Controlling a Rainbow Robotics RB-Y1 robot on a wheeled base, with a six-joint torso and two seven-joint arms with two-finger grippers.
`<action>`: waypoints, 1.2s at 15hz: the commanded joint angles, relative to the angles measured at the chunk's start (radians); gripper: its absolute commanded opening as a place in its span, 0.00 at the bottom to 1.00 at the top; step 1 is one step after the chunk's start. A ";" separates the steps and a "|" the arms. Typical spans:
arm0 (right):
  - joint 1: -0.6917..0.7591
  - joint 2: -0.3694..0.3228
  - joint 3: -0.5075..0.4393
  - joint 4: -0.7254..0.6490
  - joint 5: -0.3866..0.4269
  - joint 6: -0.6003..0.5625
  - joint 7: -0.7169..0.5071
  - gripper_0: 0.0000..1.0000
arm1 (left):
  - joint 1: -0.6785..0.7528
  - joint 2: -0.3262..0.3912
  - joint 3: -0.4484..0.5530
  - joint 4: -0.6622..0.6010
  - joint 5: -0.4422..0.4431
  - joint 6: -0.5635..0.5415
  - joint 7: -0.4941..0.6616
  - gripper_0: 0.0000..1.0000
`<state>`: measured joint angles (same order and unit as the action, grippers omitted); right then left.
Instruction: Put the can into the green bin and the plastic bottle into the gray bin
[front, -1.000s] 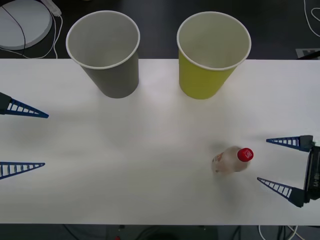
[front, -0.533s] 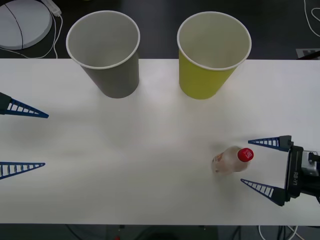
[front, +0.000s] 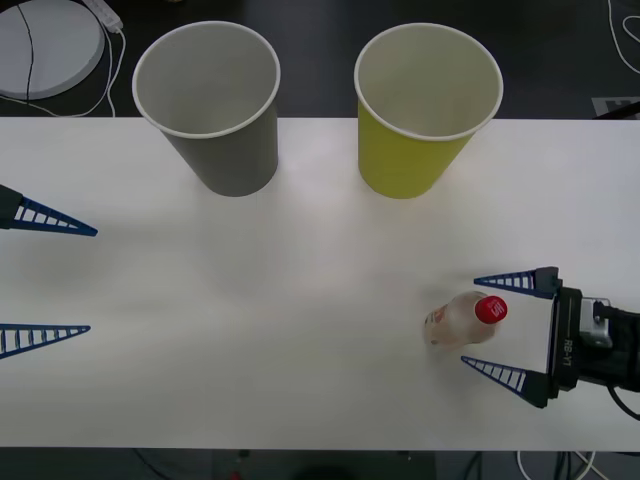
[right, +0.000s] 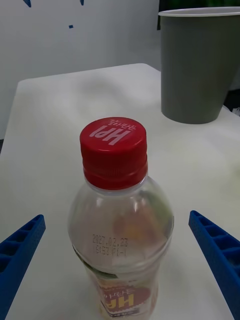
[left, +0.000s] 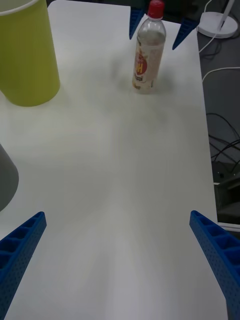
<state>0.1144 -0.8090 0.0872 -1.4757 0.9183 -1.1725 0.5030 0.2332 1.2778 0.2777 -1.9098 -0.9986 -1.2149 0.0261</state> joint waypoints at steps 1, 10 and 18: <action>-0.012 0.007 0.014 0.000 0.001 0.001 0.000 1.00 | 0.000 0.000 0.000 0.000 0.000 0.000 0.000 1.00; -0.027 0.007 0.040 0.000 0.001 0.013 0.002 0.23 | 0.000 0.000 0.000 0.000 0.000 0.000 0.000 1.00; -0.025 0.007 0.040 0.000 0.002 0.013 -0.003 0.00 | 0.000 0.000 0.000 0.000 0.000 0.000 0.000 1.00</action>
<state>0.0888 -0.8023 0.1274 -1.4757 0.9203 -1.1597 0.5009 0.2332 1.2778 0.2777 -1.9098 -0.9986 -1.2149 0.0261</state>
